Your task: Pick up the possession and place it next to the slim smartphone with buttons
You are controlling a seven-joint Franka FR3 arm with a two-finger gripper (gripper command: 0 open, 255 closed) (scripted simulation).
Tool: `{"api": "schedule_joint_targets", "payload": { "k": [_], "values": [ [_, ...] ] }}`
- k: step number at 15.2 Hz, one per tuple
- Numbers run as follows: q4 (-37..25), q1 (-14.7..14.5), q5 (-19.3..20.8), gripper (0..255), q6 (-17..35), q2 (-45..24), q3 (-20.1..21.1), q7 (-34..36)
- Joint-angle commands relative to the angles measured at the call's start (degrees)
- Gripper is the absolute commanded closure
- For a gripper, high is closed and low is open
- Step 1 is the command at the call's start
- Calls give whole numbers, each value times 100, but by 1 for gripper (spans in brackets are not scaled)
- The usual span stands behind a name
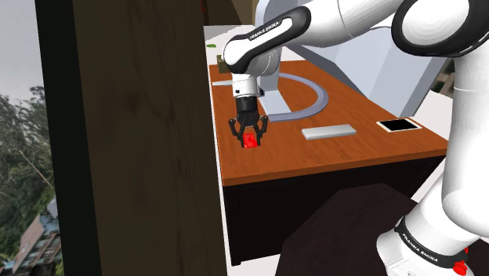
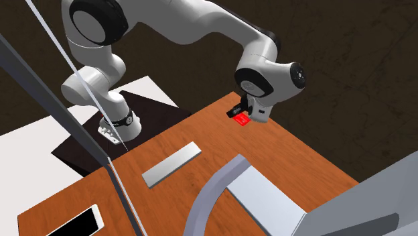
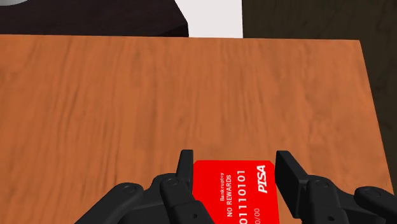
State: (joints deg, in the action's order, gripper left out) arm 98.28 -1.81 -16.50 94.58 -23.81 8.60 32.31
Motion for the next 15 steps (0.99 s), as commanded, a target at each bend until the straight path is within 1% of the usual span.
{"api": "schedule_joint_targets", "payload": {
  "k": [1, 10, 11, 15],
  "values": [
    [-54, 5, -6, 255, -112, 59, 4, 30],
    [-397, 34, -29, 255, -678, 303, 17, 182],
    [-397, 34, -29, 255, -680, 305, 17, 182],
    [-47, 339, 106, 255, -743, 574, -175, -289]
  ]
}}
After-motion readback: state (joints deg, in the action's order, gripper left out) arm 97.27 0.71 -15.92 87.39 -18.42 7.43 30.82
